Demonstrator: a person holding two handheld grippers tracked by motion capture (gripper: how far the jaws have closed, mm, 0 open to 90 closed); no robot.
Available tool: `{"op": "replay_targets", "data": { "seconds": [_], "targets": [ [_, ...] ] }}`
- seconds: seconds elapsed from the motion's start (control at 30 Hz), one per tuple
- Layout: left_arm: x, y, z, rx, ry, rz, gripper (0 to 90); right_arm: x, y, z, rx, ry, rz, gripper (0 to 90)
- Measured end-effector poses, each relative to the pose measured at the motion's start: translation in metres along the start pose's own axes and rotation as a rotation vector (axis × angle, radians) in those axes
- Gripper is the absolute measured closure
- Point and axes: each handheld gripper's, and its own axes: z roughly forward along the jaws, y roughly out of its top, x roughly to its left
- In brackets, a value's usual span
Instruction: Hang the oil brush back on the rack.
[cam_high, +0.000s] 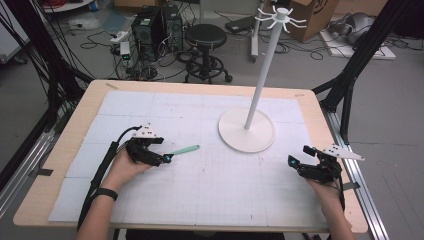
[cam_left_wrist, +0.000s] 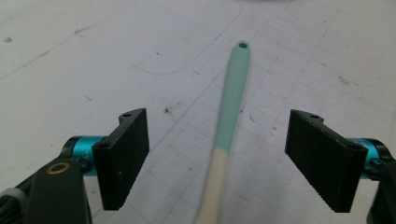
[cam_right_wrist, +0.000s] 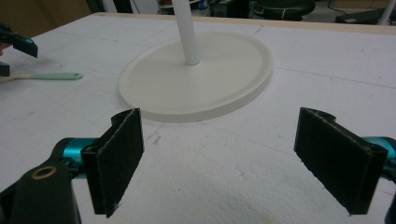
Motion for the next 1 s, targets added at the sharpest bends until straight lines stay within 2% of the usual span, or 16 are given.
{"op": "replay_targets", "data": {
  "seconds": [0.13, 0.23, 0.33, 0.43, 0.57, 0.63, 0.8, 1.0],
  "targets": [
    [0.000, -0.005, 0.002, -0.002, 0.005, -0.001, 25.9, -0.001, 0.000, -0.001, -0.001, -0.003, 0.001, 14.7],
    [-0.001, -0.006, 0.004, 0.015, 0.008, 0.017, 29.1, -0.001, 0.000, -0.001, 0.000, -0.004, 0.002, 14.8],
    [-0.002, -0.007, 0.006, 0.025, 0.017, 0.034, 35.4, -0.001, 0.000, -0.001, -0.002, -0.004, 0.003, 14.8],
    [-0.002, -0.010, 0.009, 0.040, 0.013, 0.031, 42.9, -0.001, 0.000, -0.002, -0.007, -0.006, -0.003, 14.8],
    [0.000, -0.011, 0.007, 0.028, 0.021, 0.032, 54.3, -0.001, 0.000, -0.002, -0.004, -0.009, -0.001, 14.9],
    [0.000, -0.011, 0.007, 0.025, 0.023, 0.030, 57.1, -0.002, 0.000, -0.002, -0.005, -0.009, -0.003, 14.9],
    [-0.005, -0.013, 0.007, 0.014, 0.011, 0.060, 67.8, -0.002, 0.000, -0.003, -0.005, -0.008, -0.007, 14.9],
    [-0.005, -0.012, 0.007, 0.020, 0.001, 0.050, 78.9, -0.001, 0.000, -0.004, -0.003, -0.008, -0.004, 14.9]
  ]
}}
